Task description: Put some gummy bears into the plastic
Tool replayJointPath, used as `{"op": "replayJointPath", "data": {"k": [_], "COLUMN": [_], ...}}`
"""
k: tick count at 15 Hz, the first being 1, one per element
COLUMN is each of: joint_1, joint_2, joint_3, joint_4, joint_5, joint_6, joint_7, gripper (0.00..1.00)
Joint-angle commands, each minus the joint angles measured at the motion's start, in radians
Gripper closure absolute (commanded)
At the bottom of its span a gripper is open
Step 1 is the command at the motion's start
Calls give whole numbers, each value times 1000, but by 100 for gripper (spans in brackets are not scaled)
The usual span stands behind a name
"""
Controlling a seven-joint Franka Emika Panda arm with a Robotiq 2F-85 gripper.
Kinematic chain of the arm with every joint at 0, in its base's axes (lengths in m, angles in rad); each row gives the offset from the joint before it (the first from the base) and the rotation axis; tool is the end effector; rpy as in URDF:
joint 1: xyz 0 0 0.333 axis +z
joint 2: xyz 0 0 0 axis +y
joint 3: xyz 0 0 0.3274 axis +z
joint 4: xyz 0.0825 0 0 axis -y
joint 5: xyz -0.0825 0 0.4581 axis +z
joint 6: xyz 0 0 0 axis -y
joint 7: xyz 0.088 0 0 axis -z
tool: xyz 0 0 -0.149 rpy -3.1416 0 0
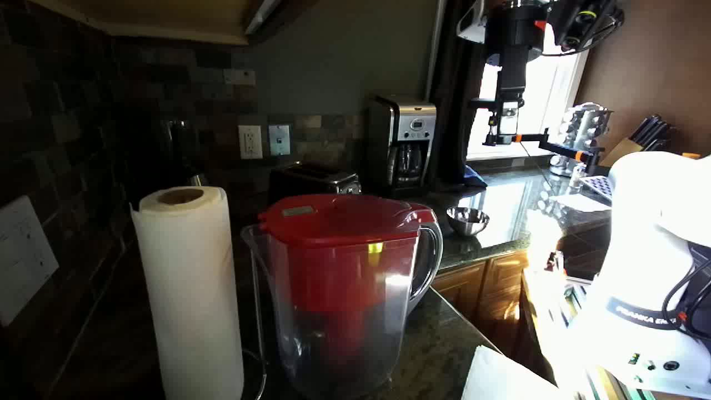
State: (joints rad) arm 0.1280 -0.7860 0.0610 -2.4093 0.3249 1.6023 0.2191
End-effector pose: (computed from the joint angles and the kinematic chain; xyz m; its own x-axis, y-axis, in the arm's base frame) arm 0.3590 0.1183 0.5354 0.9953 -0.0508 -0.0829 -0.0712 -0.9614 -0.2659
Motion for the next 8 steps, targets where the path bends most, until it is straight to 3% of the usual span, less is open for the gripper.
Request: {"op": "replayJointPath", "data": {"k": [1, 5, 8], "joint_1": [-32, -30, -83], "joint_2": [0, 2, -57], "joint_3": [21, 5, 5], "joint_4": [4, -1, -81], "joint_5": [14, 19, -44], "joint_6": [-9, -45, 63], "joint_7": [-17, -23, -47], "gripper": [0, 0, 0]}}
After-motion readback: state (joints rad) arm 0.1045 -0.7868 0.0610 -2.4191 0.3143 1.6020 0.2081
